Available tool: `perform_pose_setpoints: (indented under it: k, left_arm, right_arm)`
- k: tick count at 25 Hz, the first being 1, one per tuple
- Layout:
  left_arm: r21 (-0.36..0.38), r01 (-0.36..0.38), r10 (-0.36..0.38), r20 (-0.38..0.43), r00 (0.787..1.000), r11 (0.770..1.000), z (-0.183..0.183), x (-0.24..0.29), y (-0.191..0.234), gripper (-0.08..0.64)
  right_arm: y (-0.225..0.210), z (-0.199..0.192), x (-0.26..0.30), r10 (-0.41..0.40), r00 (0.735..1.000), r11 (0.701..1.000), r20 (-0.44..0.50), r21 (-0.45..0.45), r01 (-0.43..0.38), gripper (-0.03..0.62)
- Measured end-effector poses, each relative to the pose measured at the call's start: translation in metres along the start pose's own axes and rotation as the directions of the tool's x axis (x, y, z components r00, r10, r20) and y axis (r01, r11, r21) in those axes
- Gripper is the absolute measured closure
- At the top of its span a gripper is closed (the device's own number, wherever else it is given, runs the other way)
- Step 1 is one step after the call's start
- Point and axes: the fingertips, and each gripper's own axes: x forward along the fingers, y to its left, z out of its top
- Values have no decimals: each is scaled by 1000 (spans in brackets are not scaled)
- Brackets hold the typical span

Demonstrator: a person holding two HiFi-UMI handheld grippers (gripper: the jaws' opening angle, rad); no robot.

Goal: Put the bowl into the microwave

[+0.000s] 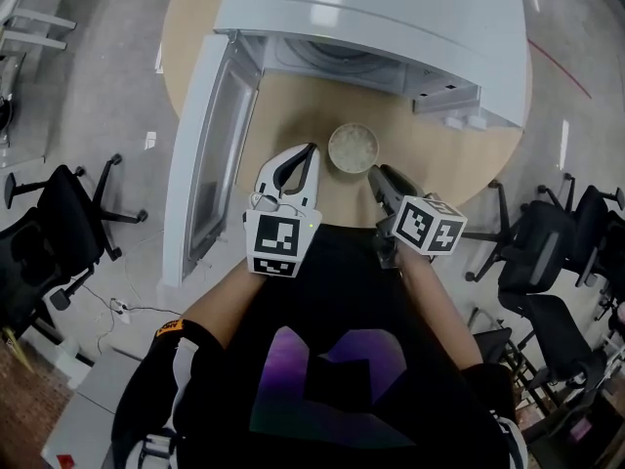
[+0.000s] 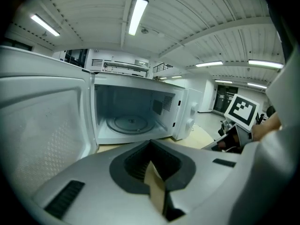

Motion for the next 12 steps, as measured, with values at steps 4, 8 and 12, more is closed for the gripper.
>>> perform_pose_setpoints:
  k: [4, 8, 12]
  left_arm:
    - [14, -12, 12, -26, 1000, 1000, -7, 6, 2, 514]
    - [20, -29, 30, -44, 999, 999, -11, 11, 7, 514]
    - [24, -39, 40, -54, 998, 999, -13, 15, 8, 514]
  right_arm:
    - [-9, -4, 10, 14, 1000, 998, -26, 64, -12, 508]
    - [-19, -7, 18, 11, 999, 993, -52, 117, -5, 506]
    - [-23, -9, 23, 26, 997, 985, -72, 173, -13, 506]
